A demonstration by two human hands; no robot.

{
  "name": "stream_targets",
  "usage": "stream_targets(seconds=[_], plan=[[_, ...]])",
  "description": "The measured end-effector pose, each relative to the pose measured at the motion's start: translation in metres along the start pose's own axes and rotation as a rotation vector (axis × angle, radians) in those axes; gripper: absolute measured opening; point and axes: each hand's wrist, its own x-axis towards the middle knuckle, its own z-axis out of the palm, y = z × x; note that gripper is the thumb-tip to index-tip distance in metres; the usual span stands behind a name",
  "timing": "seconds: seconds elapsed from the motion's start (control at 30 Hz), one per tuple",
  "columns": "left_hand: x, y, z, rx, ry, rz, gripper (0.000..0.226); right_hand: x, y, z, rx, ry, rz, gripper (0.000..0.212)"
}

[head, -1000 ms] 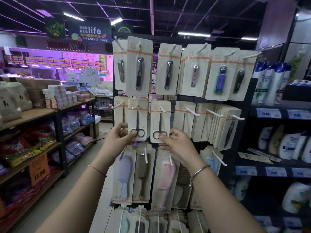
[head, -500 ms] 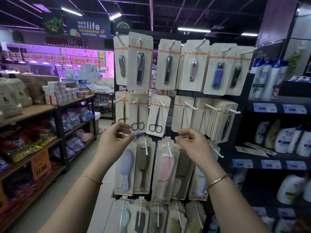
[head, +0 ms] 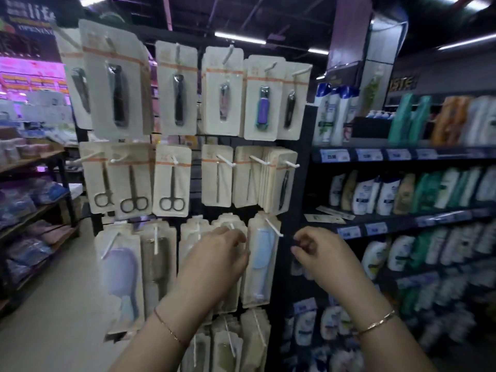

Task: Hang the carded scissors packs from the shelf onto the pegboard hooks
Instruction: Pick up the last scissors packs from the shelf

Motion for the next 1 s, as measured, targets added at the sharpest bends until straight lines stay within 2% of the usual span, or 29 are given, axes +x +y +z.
stream_targets(seconds=[0.2,0.47,0.63,0.83,1.0], plan=[[0.026,0.047,0.074,-0.083,-0.119,0.097,0.026,-0.004,0.074,-0.033,-0.125,0.028,0.127,0.013],[0.085,0.104,0.178,-0.183,-0.163,0.118,0.018,0.034,0.194,-0.053,-0.173,0.022,0.252,0.020],[0.138,0.125,0.255,-0.224,-0.187,0.009,0.006,0.090,0.278,-0.063,-0.132,-0.040,0.187,0.019],[0.199,0.139,0.337,-0.122,-0.120,-0.139,0.013,0.166,0.361,-0.064,-0.066,-0.157,0.057,0.016],[0.231,0.138,0.371,-0.067,-0.073,-0.238,0.013,0.215,0.403,-0.042,0.044,-0.190,-0.036,0.015]])
